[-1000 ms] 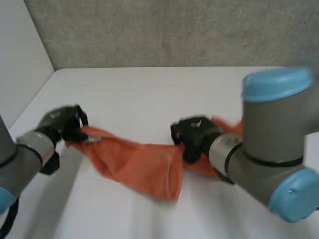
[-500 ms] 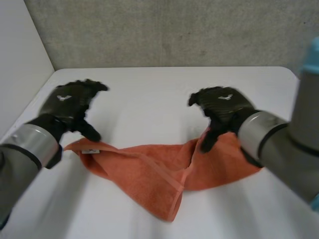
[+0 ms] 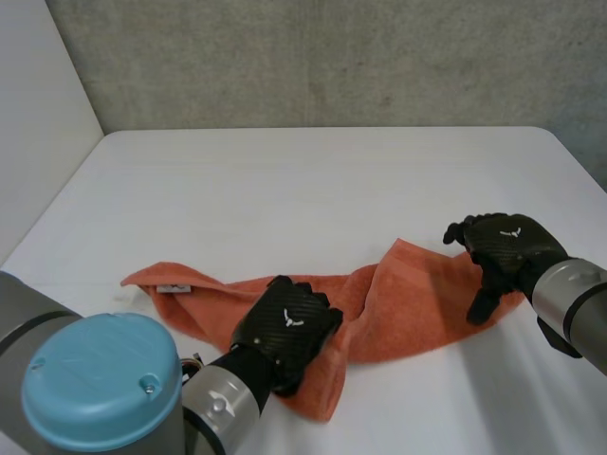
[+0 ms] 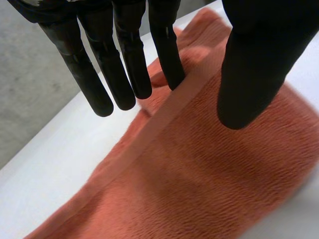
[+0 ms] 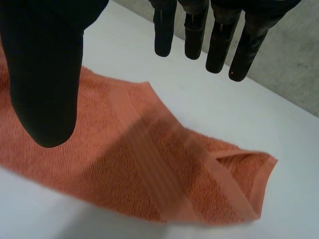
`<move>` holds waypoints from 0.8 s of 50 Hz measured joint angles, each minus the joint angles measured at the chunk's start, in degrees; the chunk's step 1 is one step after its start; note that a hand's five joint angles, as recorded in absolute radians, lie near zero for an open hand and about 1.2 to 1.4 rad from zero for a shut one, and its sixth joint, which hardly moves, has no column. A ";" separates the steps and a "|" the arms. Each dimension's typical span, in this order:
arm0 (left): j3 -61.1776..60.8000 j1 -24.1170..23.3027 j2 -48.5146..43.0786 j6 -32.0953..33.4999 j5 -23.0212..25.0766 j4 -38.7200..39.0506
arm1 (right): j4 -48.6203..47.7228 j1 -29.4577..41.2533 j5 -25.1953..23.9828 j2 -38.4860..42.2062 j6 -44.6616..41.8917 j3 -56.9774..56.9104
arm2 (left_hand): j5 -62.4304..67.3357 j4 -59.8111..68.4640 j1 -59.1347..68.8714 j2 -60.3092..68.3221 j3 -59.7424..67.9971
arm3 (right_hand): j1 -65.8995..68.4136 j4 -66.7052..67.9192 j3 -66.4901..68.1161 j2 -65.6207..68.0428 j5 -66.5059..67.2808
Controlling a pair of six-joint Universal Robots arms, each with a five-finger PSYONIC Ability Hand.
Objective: Fold the laundry
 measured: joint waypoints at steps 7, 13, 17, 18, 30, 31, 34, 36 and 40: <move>0.44 0.11 -1.84 -0.16 -3.14 4.53 | -1.52 -1.06 -0.37 0.02 -0.97 2.31 | 8.70 9.11 7.97 9.06 8.95 | 0.00 0.00 0.00 0.00 0.00; 0.08 0.19 -2.47 -0.18 -3.26 5.92 | -2.45 -1.27 -0.36 0.09 -1.07 2.72 | 3.81 3.11 1.17 3.11 3.13 | 0.00 0.00 0.00 0.00 0.00; -0.31 0.20 -2.53 -0.18 -3.18 5.88 | -2.66 -1.49 -0.47 0.13 -1.07 2.72 | -5.13 -5.55 -7.10 -5.58 -5.18 | 0.00 0.00 0.00 0.00 0.01; -0.31 0.20 -2.53 -0.18 -3.18 5.88 | -2.66 -1.49 -0.47 0.13 -1.07 2.72 | -5.13 -5.55 -7.10 -5.58 -5.18 | 0.00 0.00 0.00 0.00 0.01; -1.41 0.11 -2.59 -0.17 -2.99 5.87 | -2.65 -2.87 -3.18 0.48 -1.05 2.23 | -6.93 -7.26 -7.20 -7.03 -6.84 | 0.00 0.00 0.00 0.00 0.00; -1.44 0.07 -2.79 -0.17 -2.96 5.92 | -2.64 -2.97 -3.33 0.58 -1.05 2.20 | -6.93 -7.26 -7.20 -7.03 -6.84 | 0.00 0.00 0.00 0.00 0.00; -1.35 -0.03 -3.46 -0.17 -2.92 5.99 | -2.64 -3.08 -3.51 0.75 -1.05 2.22 | -6.93 -7.26 -7.20 -7.03 -6.84 | 0.00 0.00 0.00 0.00 0.00; -1.23 -0.11 -4.00 -0.17 -2.91 6.02 | -2.65 -3.11 -3.54 0.82 -1.05 2.27 | -6.93 -7.26 -7.20 -7.03 -6.84 | 0.00 0.00 0.00 0.00 0.00; -0.90 -0.22 -5.58 -0.17 -2.87 6.17 | -2.69 -3.10 -3.56 0.96 -1.06 2.51 | -6.93 -7.26 -7.20 -7.03 -6.84 | 0.00 0.00 0.00 0.00 0.00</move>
